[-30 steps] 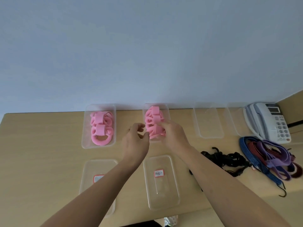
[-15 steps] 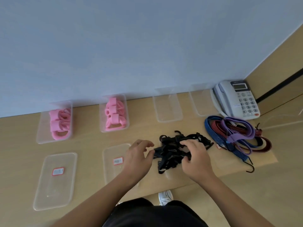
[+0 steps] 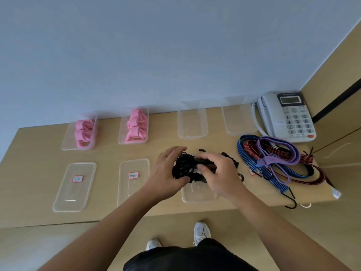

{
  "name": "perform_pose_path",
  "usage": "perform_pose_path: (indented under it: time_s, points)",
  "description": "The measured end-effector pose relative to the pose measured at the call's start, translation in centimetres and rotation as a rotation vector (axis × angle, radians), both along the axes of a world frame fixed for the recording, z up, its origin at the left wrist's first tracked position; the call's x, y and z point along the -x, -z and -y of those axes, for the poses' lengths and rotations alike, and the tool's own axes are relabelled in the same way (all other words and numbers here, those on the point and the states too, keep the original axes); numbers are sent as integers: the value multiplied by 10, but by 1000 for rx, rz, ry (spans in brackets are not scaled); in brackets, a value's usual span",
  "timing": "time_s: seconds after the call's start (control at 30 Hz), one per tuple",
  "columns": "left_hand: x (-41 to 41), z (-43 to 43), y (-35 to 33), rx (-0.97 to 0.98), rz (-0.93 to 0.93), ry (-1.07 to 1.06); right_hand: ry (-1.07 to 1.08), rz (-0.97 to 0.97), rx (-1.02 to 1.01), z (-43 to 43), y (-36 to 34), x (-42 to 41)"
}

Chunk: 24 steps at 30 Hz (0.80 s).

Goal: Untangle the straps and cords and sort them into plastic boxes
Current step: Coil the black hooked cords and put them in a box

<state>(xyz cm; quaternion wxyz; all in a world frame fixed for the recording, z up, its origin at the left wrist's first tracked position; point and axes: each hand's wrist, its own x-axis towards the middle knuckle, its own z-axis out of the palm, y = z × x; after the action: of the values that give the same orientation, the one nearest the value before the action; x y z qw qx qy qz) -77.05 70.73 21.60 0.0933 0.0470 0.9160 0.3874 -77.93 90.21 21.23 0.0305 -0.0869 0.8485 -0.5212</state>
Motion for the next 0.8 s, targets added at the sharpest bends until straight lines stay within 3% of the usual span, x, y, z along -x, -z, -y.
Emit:
perform_pose_path:
  time_s: [0.1,0.27,0.47,0.53,0.63,0.7,0.8]
  points:
    - [0,0,-20,-118,-33,-35,7,29,115,3,-31,3]
    - [-7,7,-60,-493,86,-118,34,-29,237,10,-74,-3]
    - [-17,19,-120,-745,66,-16,75,-183,368,25,-126,-11]
    - [-20,25,-135,-766,55,42,84,-193,469,28,-144,-13]
    - [-30,37,-141,-596,36,96,112,-162,633,33,-161,-16]
    - [-38,48,-141,-531,16,18,151,-126,701,36,-163,-20]
    - [-45,68,-143,-622,5,-168,225,-95,722,43,-156,-33]
